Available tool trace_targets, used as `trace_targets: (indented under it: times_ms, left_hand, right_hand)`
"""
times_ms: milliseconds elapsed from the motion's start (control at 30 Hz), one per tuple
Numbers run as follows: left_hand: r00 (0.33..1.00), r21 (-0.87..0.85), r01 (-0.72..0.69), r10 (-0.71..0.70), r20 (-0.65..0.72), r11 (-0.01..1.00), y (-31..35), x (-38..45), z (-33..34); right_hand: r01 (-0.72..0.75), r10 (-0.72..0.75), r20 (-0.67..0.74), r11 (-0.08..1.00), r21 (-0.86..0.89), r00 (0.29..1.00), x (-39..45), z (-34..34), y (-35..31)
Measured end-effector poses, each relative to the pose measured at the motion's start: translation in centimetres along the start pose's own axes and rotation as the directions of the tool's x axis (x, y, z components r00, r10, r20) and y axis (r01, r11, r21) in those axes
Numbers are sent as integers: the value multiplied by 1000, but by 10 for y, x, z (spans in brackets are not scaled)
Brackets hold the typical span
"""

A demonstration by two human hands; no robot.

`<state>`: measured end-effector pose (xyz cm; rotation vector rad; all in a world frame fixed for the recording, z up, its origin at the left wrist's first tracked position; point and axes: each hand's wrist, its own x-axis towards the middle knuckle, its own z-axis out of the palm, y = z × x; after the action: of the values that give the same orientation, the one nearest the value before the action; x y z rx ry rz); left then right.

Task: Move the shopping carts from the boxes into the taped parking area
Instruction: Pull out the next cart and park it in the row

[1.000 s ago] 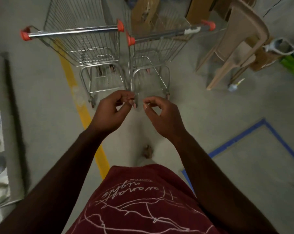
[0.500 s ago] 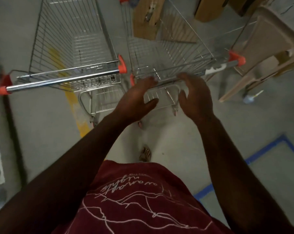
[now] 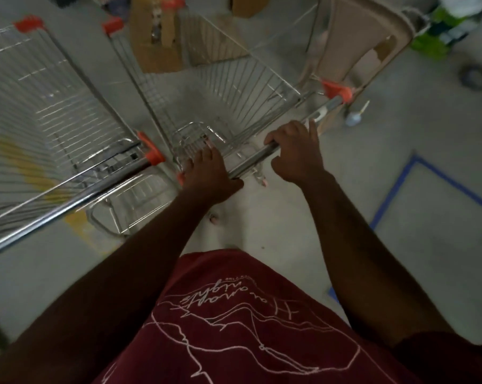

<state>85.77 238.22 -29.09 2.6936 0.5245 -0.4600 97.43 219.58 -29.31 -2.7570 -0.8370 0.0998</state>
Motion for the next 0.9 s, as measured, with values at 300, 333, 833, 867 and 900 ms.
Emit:
trace_targets:
  times_ms: [300, 333, 833, 867, 900]
  left_hand:
    - [975, 74, -204, 196, 99, 976, -15, -60, 6]
    - [969, 96, -235, 225, 105, 967, -21, -66, 6]
    - [827, 313, -561, 505, 248, 766, -102, -158, 39]
    - [818, 317, -575, 520, 247, 754, -104, -163, 42]
    - [808, 323, -590, 534, 250, 740, -106, -168, 44]
  right_hand:
    - [-98, 110, -143, 992, 83, 984, -96, 20, -21]
    - [-104, 121, -158, 988, 112, 980, -108, 23, -25]
    - [-248, 266, -12, 912, 326, 964, -280, 30, -98]
    - [-303, 307, 43, 894, 331, 951, -291, 25, -103]
    - [-364, 352, 98, 874, 321, 931, -300, 21, -108]
